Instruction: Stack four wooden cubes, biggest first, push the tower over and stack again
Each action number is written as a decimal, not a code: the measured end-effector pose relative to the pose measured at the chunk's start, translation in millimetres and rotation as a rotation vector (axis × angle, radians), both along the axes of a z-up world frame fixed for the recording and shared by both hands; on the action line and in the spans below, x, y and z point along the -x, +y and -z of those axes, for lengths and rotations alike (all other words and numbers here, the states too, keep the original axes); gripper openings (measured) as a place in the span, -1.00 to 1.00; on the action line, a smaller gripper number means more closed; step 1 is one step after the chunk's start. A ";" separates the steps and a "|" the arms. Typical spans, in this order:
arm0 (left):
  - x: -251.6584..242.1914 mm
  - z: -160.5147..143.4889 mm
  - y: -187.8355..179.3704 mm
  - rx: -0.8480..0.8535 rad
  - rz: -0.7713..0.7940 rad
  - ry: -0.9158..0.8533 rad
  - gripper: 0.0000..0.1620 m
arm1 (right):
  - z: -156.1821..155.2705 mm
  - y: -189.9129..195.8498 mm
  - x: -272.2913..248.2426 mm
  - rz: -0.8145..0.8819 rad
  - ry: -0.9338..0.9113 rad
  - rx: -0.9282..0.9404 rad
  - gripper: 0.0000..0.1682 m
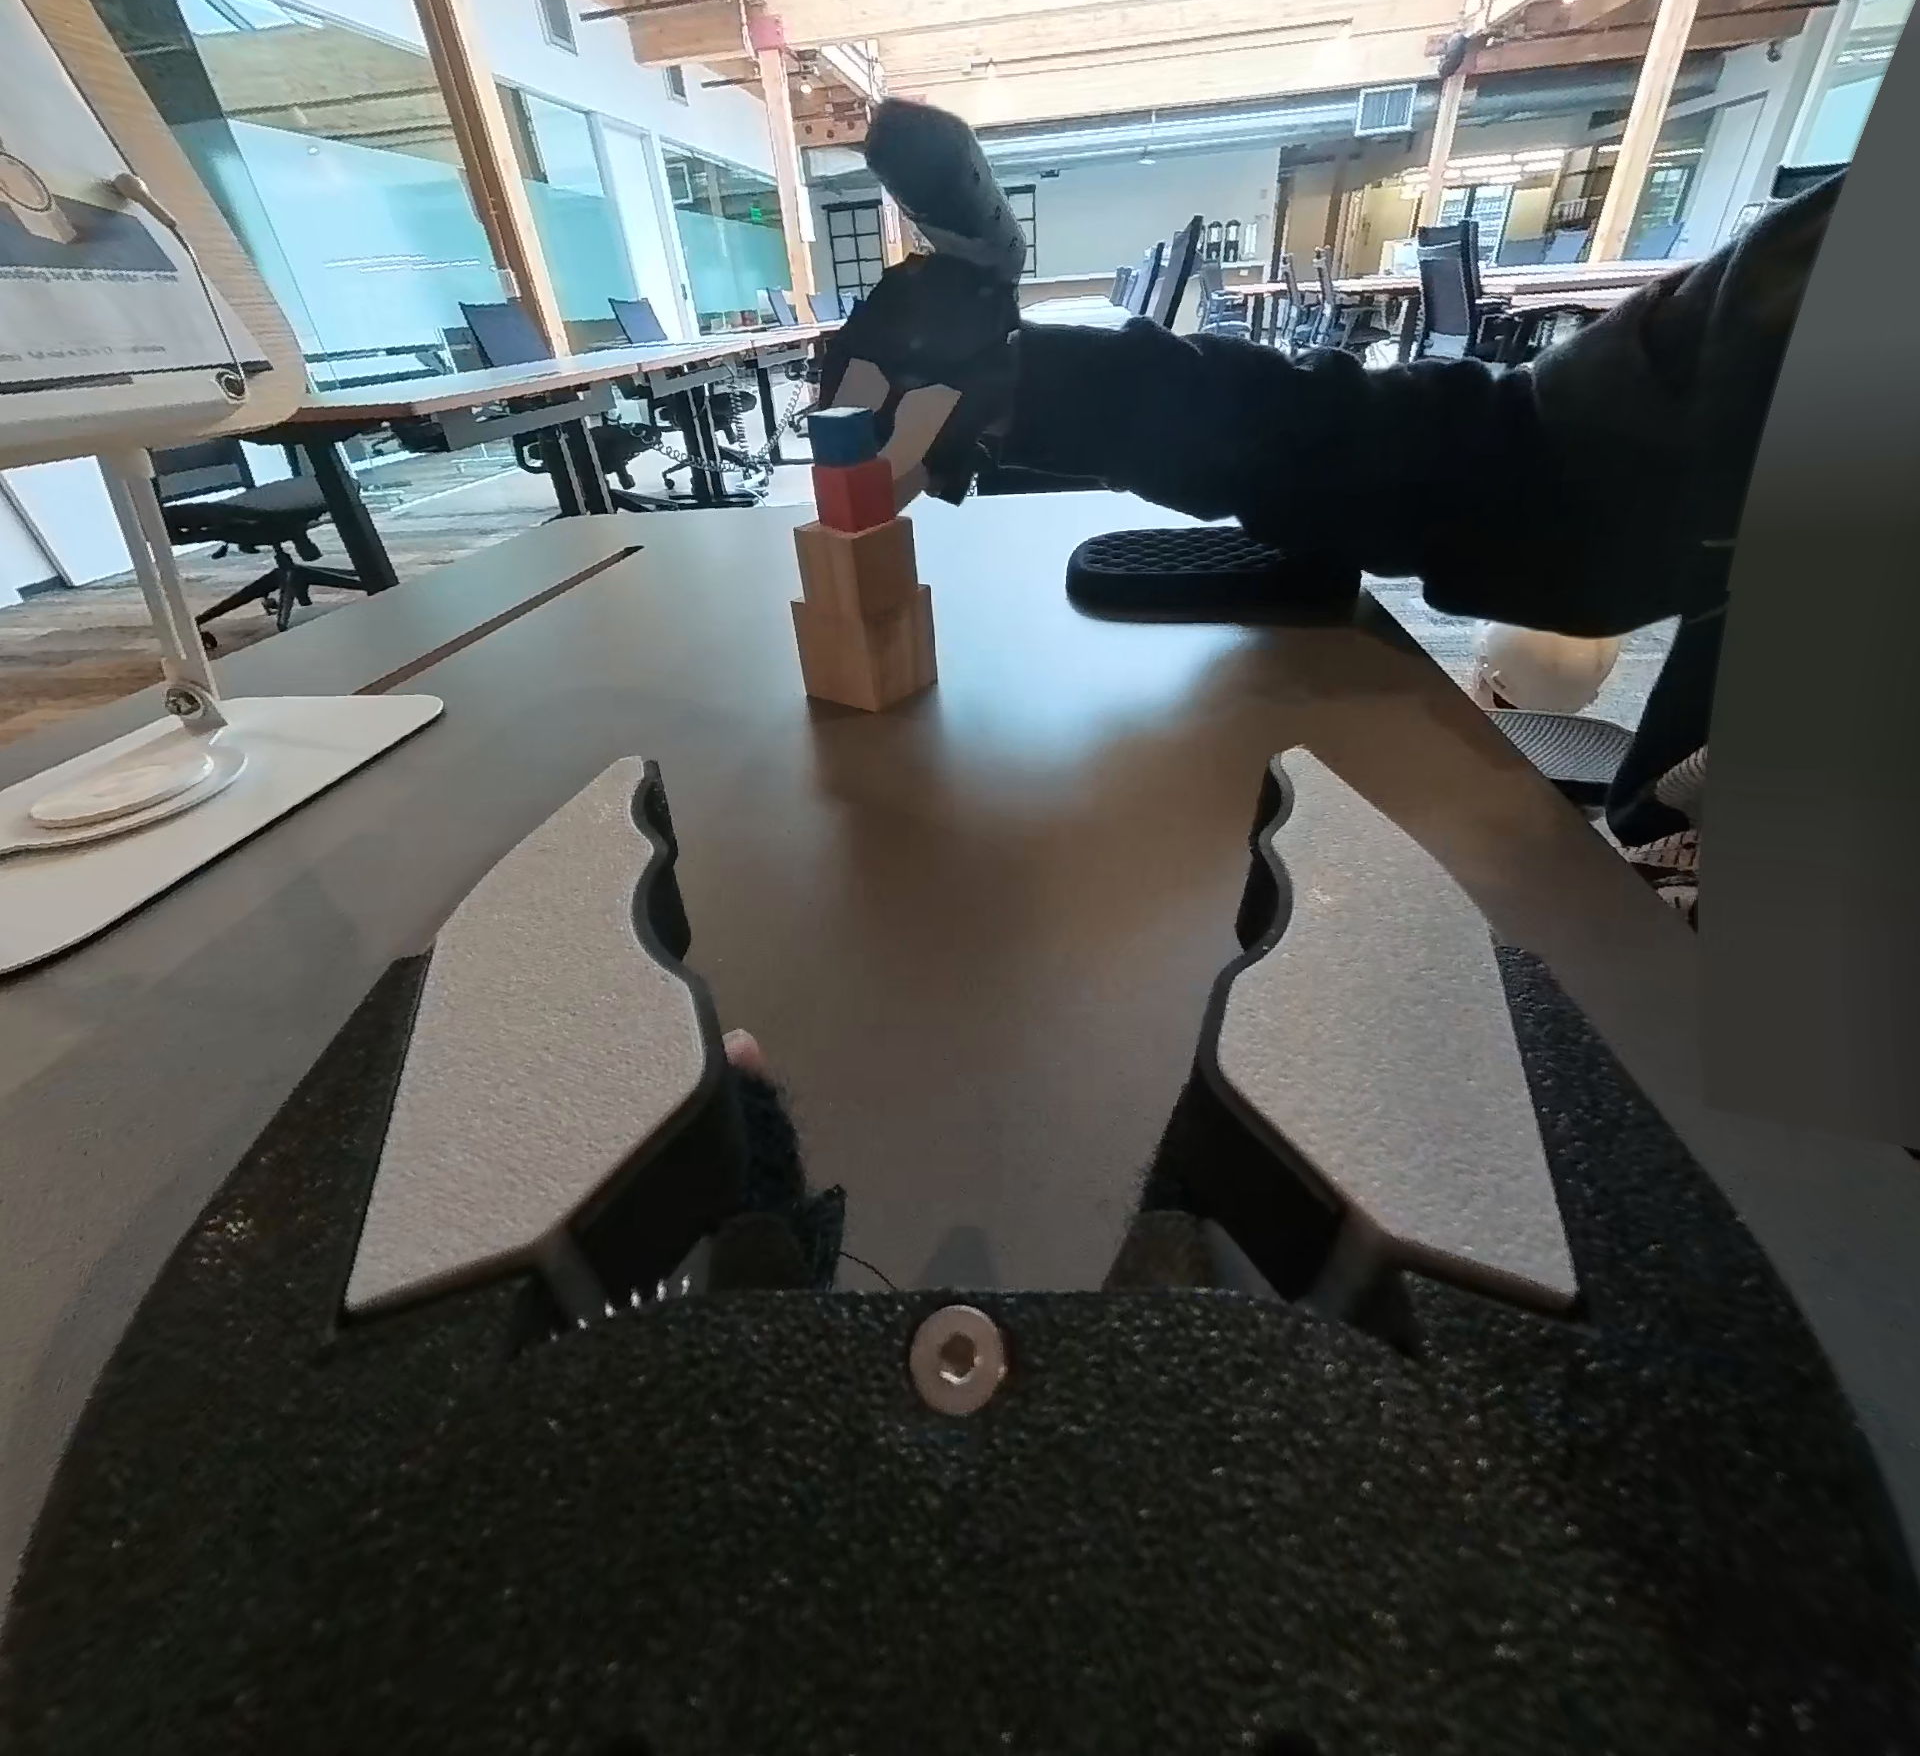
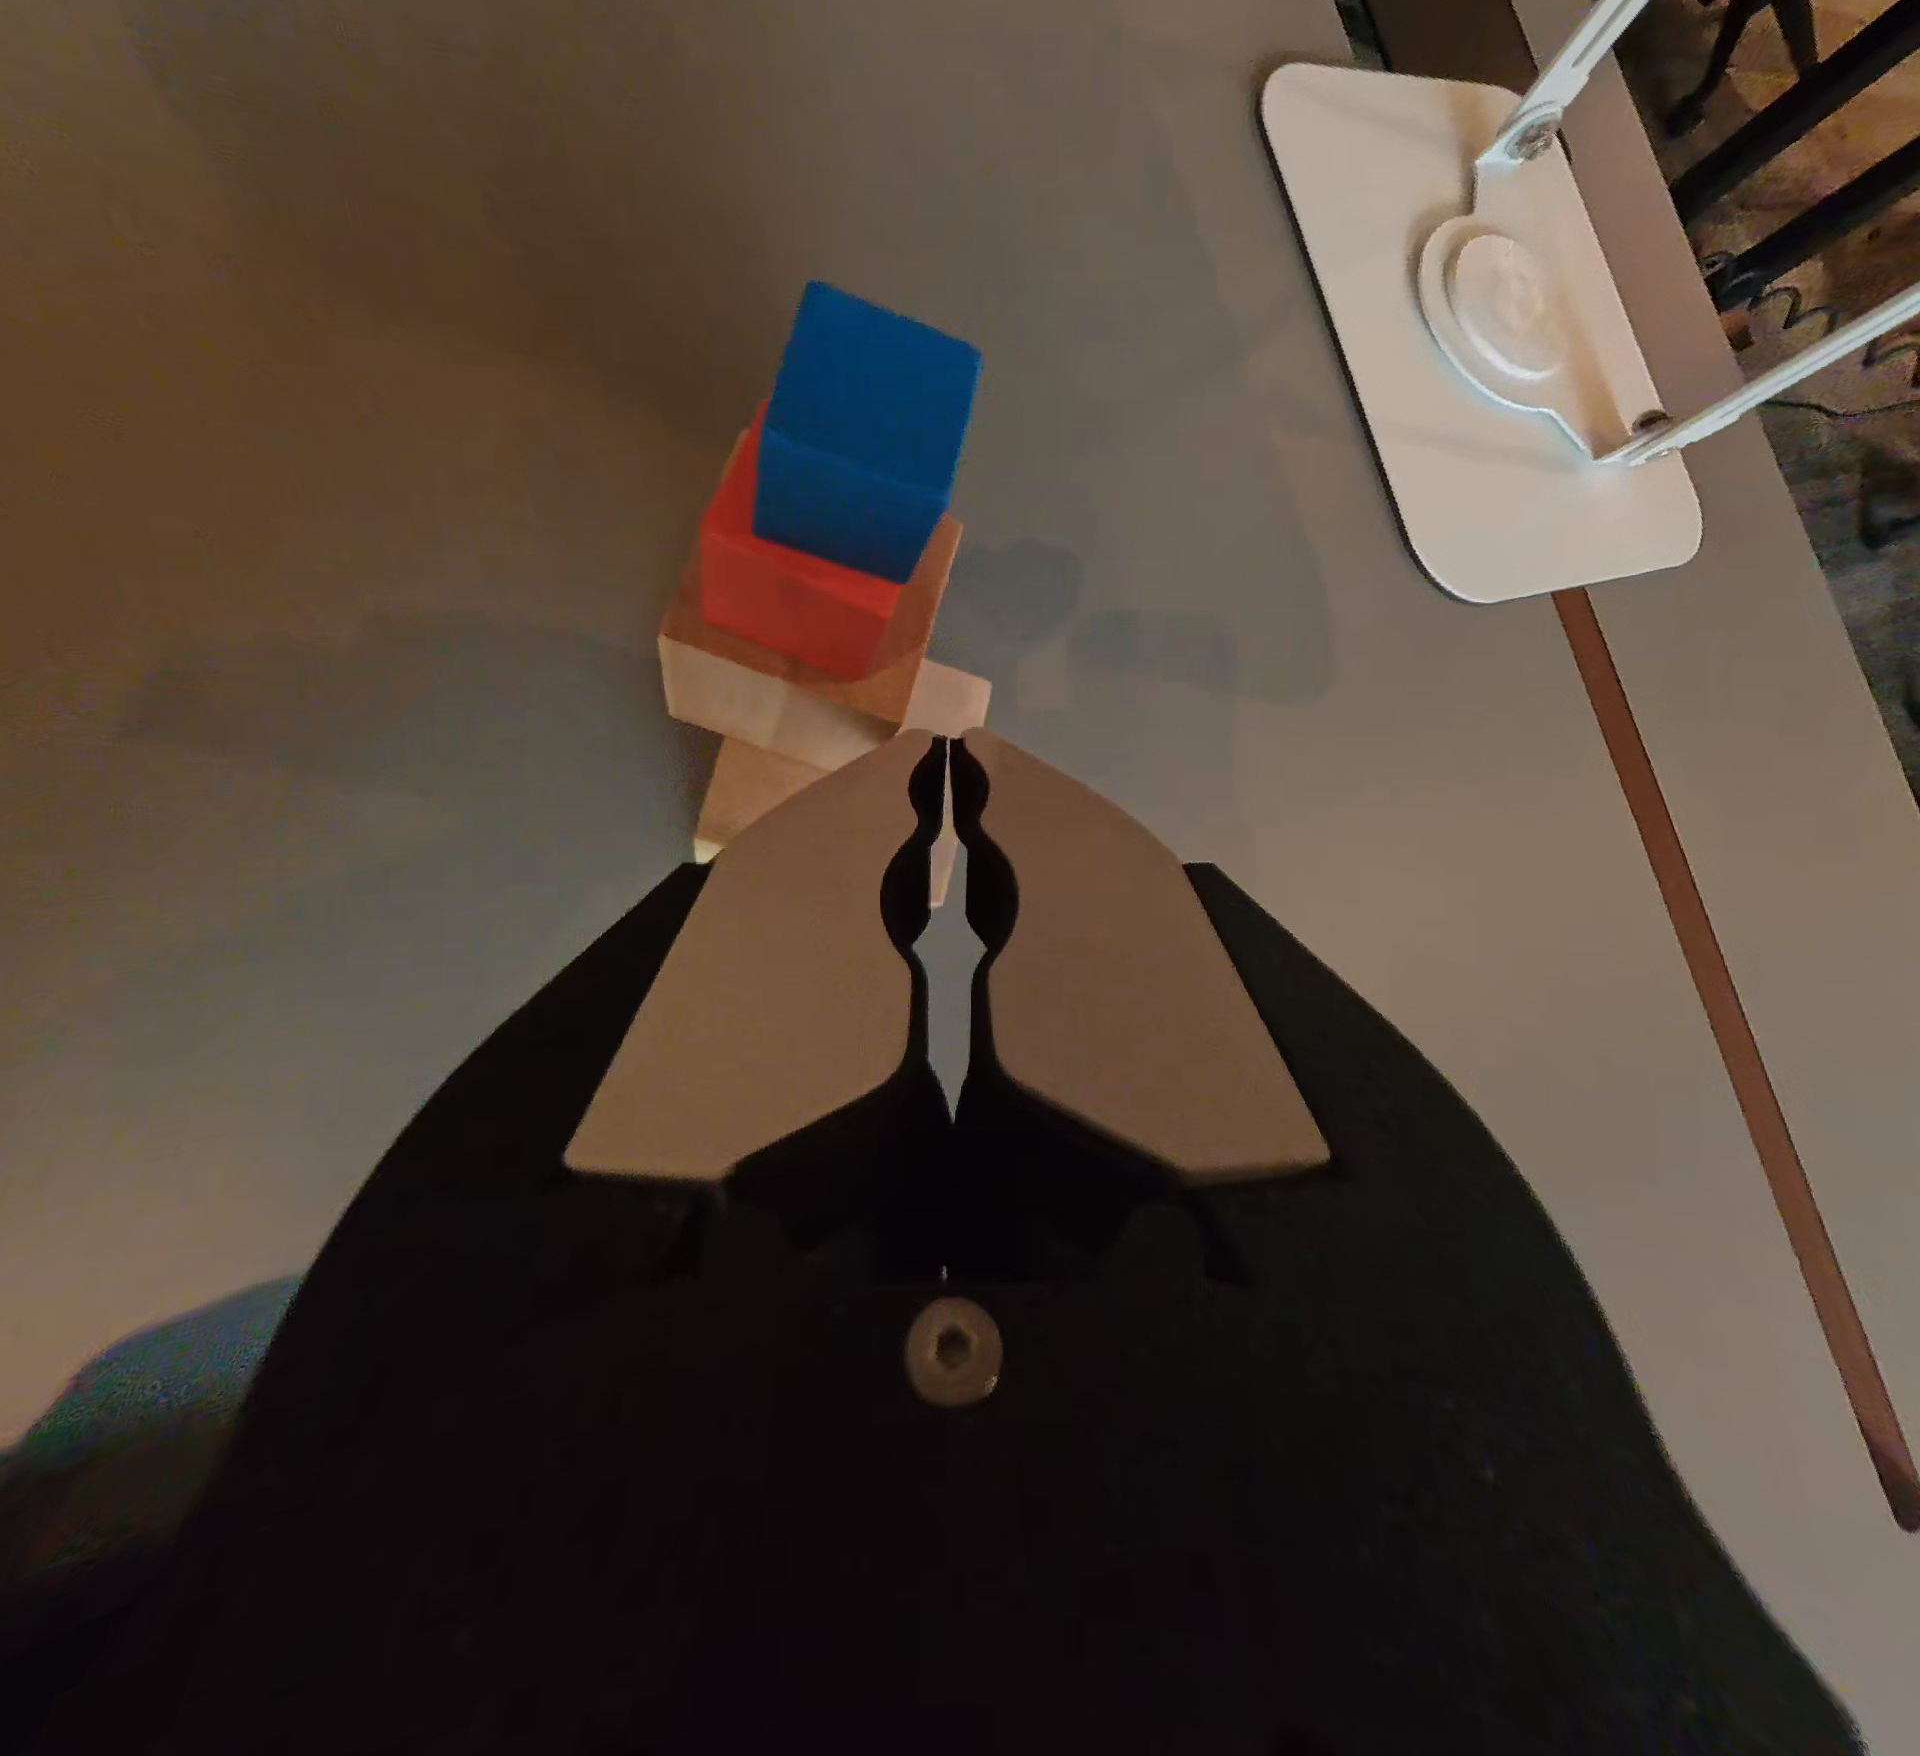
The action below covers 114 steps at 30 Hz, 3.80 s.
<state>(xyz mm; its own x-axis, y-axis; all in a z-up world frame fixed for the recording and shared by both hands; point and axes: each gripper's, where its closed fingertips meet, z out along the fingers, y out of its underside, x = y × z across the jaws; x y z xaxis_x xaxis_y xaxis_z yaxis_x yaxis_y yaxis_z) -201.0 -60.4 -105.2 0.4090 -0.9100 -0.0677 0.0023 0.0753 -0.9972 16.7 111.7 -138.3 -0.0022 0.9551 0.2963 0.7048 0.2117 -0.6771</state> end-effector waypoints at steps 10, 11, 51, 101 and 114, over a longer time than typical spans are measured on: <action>0.3 -0.2 0.7 0.002 -0.005 -0.002 0.27 | -3.7 -19.6 26.5 -0.041 -0.035 -0.053 -0.98; 0.3 -0.2 0.7 0.003 -0.005 -0.002 0.27 | -4.0 -20.4 27.7 -0.035 -0.052 -0.073 -0.98; 0.3 0.0 0.9 0.003 -0.009 0.001 0.27 | 12.1 -63.9 10.3 -0.471 -0.381 -0.028 0.65; -6.0 3.8 -7.8 0.021 0.083 0.027 0.80 | 44.8 -13.5 -2.8 -0.794 -0.731 -0.178 0.15; -3.9 -0.5 -13.6 0.023 0.133 -0.011 0.81 | 49.8 -15.9 -2.5 -0.790 -0.720 -0.172 0.11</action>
